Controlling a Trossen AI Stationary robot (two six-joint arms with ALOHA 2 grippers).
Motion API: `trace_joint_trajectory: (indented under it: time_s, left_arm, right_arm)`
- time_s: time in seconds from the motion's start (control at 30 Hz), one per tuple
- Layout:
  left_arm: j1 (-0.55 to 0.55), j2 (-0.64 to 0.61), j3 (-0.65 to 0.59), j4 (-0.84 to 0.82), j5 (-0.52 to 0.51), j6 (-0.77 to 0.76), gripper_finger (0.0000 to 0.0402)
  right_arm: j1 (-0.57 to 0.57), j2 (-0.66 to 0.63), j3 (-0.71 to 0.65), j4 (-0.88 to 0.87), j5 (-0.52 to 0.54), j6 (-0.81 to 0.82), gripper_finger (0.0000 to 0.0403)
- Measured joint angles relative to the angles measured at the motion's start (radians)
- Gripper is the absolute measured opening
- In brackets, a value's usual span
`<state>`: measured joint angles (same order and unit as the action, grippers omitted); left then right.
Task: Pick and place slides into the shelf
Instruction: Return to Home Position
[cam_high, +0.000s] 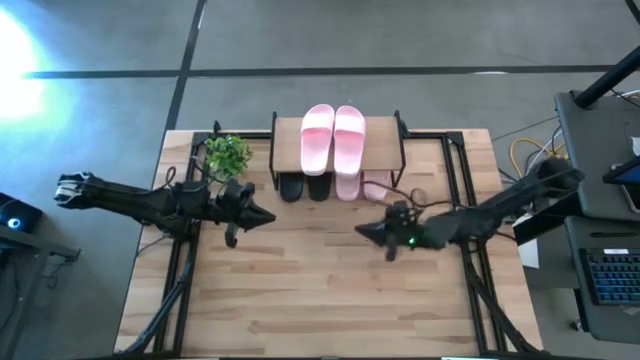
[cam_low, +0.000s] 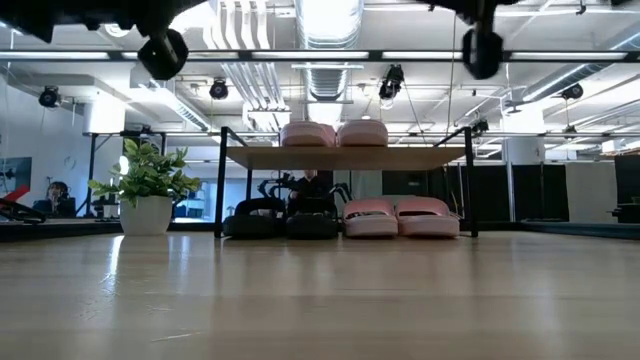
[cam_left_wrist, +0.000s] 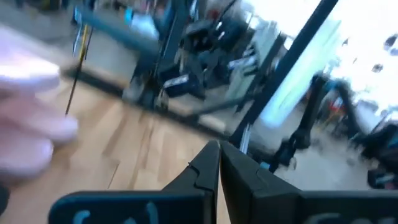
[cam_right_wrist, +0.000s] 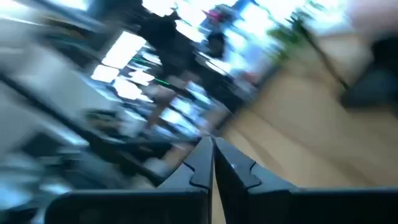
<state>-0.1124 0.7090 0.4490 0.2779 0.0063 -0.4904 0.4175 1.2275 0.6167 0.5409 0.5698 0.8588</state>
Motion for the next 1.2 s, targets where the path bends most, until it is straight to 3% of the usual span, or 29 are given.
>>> trace_joint_trajectory:
  time_s: [0.1,0.17,0.3,0.4,0.5,0.67,0.77,0.93,1.2]
  left_arm:
    - [0.022,-0.054,-0.047,0.129,-0.044,-0.001,0.0000]
    - [0.056,-0.098,-0.050,0.141,-0.103,0.010,0.0000]
    - [0.133,-0.169,-0.050,0.050,-0.136,0.037,0.0000]
    - [0.167,-0.213,-0.044,-0.131,-0.137,0.033,0.0000]
    - [0.177,-0.252,-0.024,-0.299,-0.136,0.027,0.0000]
    - [0.175,-0.342,-0.013,-0.327,-0.113,0.030,0.0000]
    - [0.176,-0.396,-0.027,-0.394,-0.122,0.074,0.0000]
    - [0.175,-0.464,-0.065,-0.547,-0.121,0.094,0.0000]
    - [0.176,-0.662,-0.178,-0.524,-0.132,0.135,0.0000]
  right_arm:
    - [-0.093,-0.084,-0.150,0.334,-0.203,-0.171,0.0008]
    - [-0.165,-0.174,-0.231,0.382,-0.347,-0.210,0.0008]
    - [-0.275,-0.372,-0.337,0.206,-0.435,-0.201,0.0008]
    - [-0.297,-0.511,-0.359,0.024,-0.456,-0.219,0.0008]
    - [-0.298,-0.640,-0.349,-0.170,-0.461,-0.263,0.0008]
    - [-0.292,-0.787,-0.249,-0.535,-0.453,-0.296,0.0008]
    - [-0.274,-0.807,-0.232,-0.661,-0.386,-0.299,0.0008]
    - [-0.269,-0.850,-0.293,-0.642,-0.262,-0.306,0.0008]
    - [-0.269,-0.929,-0.493,-0.365,-0.218,-0.286,0.0009]
